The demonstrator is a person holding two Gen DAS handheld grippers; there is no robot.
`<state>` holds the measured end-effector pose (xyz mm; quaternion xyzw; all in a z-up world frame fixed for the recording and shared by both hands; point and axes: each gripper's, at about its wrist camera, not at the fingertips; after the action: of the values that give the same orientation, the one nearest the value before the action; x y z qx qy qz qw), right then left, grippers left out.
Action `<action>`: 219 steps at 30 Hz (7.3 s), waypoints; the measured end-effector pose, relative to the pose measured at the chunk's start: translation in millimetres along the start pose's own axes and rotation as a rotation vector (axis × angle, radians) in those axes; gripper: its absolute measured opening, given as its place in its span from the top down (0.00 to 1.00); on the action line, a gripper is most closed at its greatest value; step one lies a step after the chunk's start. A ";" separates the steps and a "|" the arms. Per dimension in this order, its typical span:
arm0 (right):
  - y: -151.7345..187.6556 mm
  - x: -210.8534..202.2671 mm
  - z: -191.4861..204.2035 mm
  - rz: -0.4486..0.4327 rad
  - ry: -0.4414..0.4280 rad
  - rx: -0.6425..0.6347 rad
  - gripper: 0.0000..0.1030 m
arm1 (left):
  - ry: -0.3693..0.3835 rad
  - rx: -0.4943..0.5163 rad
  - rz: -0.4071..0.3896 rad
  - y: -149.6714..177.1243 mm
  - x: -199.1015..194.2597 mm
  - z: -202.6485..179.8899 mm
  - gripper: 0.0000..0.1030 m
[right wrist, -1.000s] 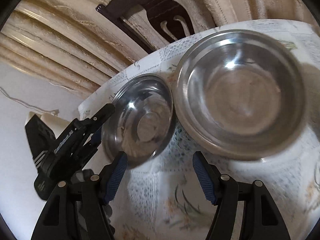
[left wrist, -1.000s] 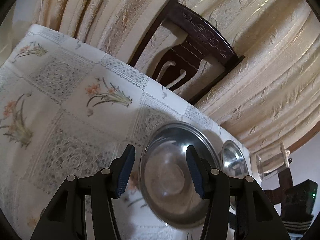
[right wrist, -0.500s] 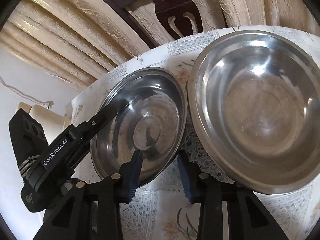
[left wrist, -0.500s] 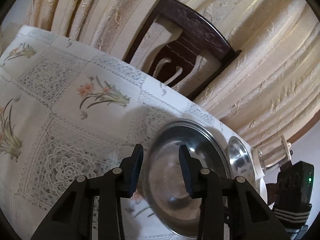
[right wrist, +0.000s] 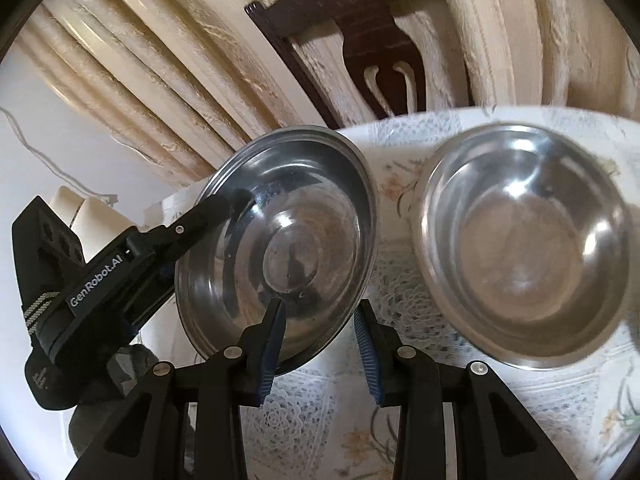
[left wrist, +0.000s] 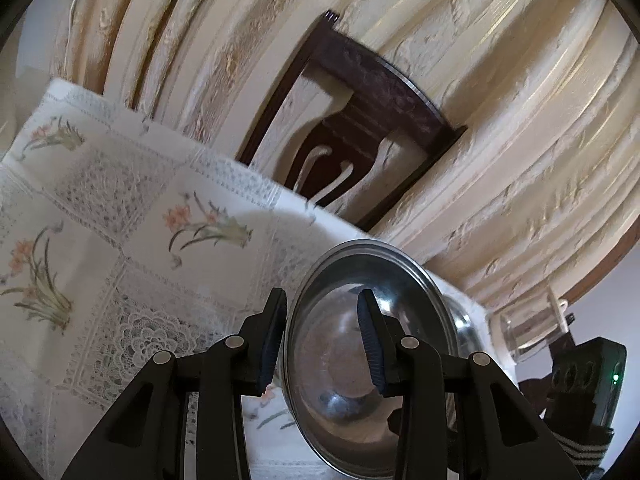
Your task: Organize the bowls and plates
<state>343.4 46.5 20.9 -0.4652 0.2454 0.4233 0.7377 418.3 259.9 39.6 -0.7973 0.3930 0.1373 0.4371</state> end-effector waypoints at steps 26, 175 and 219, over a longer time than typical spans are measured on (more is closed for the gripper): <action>-11.8 -48.0 -102.9 -0.109 0.146 0.149 0.63 | 0.140 0.202 0.089 29.6 64.8 -115.8 0.63; 81.7 -142.3 -242.5 -0.355 0.312 0.472 0.40 | 0.242 0.548 0.455 120.8 77.4 -235.9 0.37; 82.6 -143.5 -230.7 -0.373 0.188 0.387 0.66 | 0.268 0.592 0.464 153.6 128.0 -271.8 0.52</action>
<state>205.4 -199.3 -13.2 -0.3900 0.2993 0.1802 0.8520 353.4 -71.1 34.7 -0.5378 0.6387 0.0079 0.5503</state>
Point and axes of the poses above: each gripper's, at about its wrist camera, not at the fingertips, and x roughly the way its jaws point, z to its left, y to its underside, and after that the axes turned 1 degree about -z, right-handed
